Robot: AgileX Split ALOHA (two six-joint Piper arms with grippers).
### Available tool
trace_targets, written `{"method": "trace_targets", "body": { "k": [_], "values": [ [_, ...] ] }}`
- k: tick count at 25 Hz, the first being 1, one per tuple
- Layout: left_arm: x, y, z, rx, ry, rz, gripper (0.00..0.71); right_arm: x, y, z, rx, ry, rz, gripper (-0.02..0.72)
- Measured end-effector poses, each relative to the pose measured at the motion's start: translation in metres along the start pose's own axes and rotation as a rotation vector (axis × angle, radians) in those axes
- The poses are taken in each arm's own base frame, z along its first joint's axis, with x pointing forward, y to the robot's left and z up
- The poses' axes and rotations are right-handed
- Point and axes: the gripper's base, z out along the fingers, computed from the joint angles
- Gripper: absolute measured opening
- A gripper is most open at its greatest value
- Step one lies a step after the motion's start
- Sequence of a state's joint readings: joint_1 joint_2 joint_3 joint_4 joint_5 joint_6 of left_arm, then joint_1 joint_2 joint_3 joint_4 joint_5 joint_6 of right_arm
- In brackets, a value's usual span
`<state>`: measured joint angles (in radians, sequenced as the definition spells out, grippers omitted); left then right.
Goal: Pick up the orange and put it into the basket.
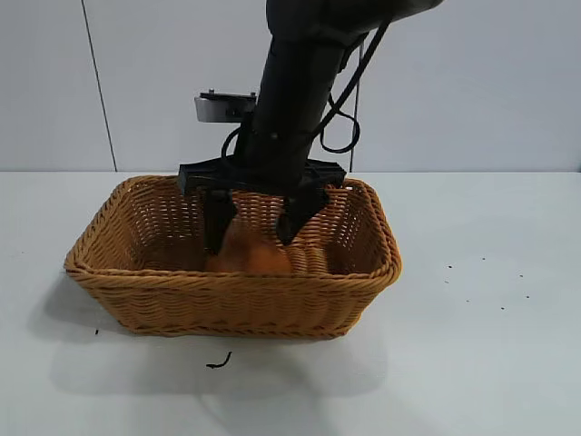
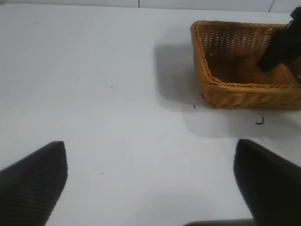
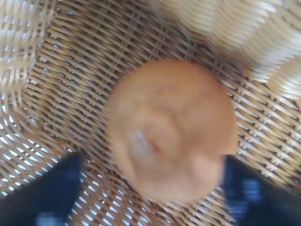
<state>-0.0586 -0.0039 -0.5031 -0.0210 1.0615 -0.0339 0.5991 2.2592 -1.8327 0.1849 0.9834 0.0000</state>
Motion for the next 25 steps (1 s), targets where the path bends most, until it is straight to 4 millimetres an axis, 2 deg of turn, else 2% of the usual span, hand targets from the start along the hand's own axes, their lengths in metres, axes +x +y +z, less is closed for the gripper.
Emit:
{"method": "trace_targets", "body": {
  "k": [2,6,10,15,19,25],
  "values": [
    [0.000,0.000,0.000,0.003,0.000,-0.002,0.692,-0.006,0.003,-0.012,-0.005,0.005,-0.008,0.682],
    [0.000,-0.001,0.000,0.013,0.000,-0.007,0.692,-0.019,0.010,-0.044,-0.010,-0.007,-0.034,0.689],
    [0.000,-0.001,0.000,0.014,0.000,-0.008,0.692,-0.035,0.010,-0.076,0.047,-0.099,-0.052,0.689],
    [0.000,-0.001,0.000,0.015,0.001,-0.009,0.692,-0.042,0.003,-0.092,0.143,-0.155,-0.058,0.689],
    [0.000,-0.001,0.000,0.015,0.001,-0.009,0.692,-0.043,-0.022,-0.096,0.180,-0.152,-0.018,0.689],
    [0.000,-0.001,0.000,0.015,0.001,-0.009,0.692,-0.041,-0.094,-0.109,0.254,-0.162,0.110,0.690]
  ]
}}
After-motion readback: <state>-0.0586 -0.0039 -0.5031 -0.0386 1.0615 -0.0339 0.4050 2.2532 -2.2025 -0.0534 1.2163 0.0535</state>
